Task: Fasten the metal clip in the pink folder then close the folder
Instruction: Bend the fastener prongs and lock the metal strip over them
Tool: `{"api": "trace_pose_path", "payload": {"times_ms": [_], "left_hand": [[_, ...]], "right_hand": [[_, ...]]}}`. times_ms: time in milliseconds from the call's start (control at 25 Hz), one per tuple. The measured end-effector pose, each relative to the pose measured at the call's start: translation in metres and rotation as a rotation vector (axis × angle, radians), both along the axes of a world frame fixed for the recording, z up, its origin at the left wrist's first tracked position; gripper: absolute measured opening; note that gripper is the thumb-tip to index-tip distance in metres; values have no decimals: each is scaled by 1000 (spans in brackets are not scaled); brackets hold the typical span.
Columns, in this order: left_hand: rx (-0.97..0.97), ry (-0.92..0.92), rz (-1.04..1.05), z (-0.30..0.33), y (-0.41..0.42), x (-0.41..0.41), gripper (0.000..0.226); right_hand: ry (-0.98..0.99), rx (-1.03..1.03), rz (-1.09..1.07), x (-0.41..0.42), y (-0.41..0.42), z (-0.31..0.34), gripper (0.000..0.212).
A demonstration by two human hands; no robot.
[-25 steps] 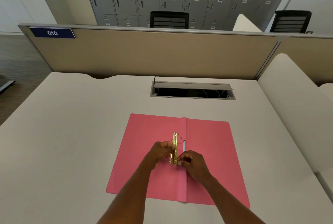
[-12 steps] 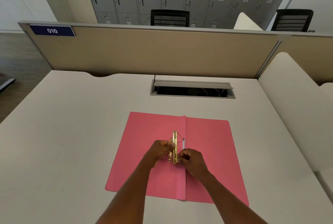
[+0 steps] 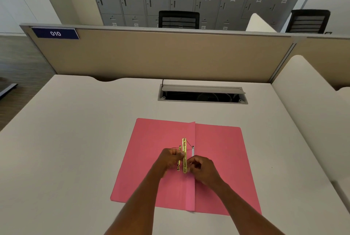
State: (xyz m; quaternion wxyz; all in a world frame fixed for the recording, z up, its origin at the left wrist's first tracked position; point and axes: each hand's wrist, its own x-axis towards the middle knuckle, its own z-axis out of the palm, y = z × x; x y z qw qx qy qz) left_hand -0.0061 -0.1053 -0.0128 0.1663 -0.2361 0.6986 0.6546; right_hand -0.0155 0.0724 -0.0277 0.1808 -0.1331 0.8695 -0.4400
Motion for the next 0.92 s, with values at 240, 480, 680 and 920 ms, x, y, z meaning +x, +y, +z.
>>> {"api": "trace_pose_path", "payload": {"times_ms": [240,480,680,920], "left_hand": [[-7,-3,11,-2,1,-3,20],[7,-13,33,-8,1,-3,24],[12,-3,30,-10,0,-3,24],[5,-27,15,-7,2,-6,22]], "right_hand": [[96,-20,-150,-33,2,16,20],[81,64,-66,-65,-33,13,22],[77,73,-39,-64,-34,5,17],[102,82,-17,-64,-32,5,18]]}}
